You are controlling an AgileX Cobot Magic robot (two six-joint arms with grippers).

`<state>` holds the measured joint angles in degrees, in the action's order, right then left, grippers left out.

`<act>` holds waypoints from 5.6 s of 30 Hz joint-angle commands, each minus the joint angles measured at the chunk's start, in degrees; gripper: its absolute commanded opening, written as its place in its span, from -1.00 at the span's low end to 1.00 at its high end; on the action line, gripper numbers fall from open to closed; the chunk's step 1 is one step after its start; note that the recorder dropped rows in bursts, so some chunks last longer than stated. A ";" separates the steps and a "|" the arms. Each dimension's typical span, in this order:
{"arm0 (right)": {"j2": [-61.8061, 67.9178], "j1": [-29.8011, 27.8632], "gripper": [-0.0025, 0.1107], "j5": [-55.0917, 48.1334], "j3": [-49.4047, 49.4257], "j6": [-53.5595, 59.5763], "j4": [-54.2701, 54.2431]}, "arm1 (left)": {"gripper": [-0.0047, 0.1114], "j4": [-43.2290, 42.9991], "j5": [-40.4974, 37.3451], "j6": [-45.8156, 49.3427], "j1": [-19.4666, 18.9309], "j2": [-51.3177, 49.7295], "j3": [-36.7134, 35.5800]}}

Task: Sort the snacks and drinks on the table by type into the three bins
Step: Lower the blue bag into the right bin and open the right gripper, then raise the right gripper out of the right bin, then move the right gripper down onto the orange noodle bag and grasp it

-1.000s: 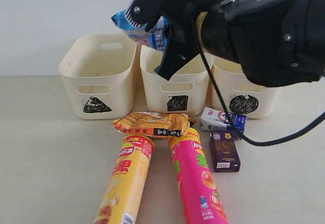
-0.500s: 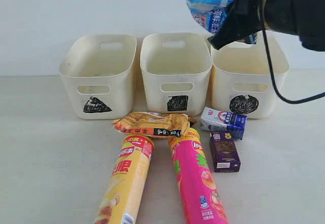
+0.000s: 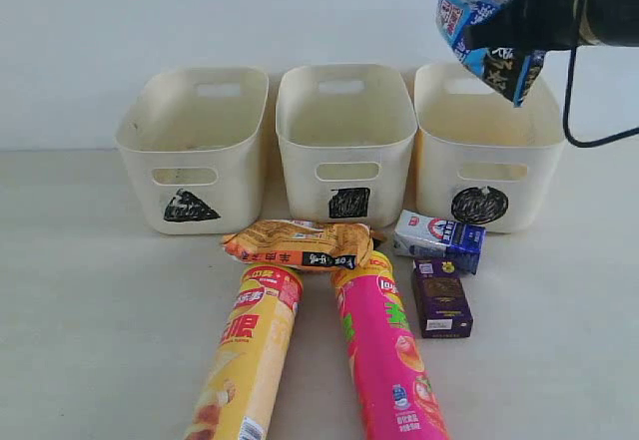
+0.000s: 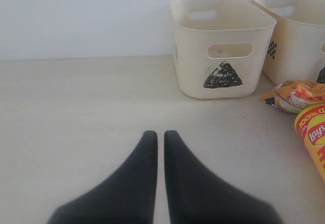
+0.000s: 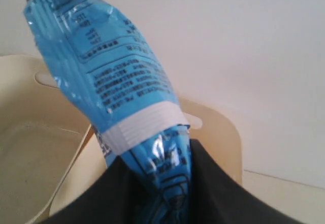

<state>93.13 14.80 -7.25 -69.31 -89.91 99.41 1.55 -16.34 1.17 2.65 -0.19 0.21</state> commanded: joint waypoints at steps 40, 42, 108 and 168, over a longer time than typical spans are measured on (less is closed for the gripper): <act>9.88 -0.55 0.24 1.76 -5.65 -9.14 -0.02 | -0.85 0.00 0.45 -0.32 -0.20 0.19 -0.21; 8.49 -0.55 0.02 4.64 -5.65 -7.95 -0.02 | -0.85 0.00 0.45 -0.32 -0.20 0.19 -0.21; -5.92 3.37 -0.96 -35.41 1.27 113.69 -89.69 | -0.85 0.00 0.36 -0.32 -0.20 0.19 -0.21; 24.10 22.31 0.31 8.71 1.81 158.86 -98.65 | -0.85 0.00 0.64 -0.32 -0.20 0.19 -0.21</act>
<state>116.84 37.67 0.00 -67.31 68.49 0.57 1.55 -16.23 1.17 2.65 -0.19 0.21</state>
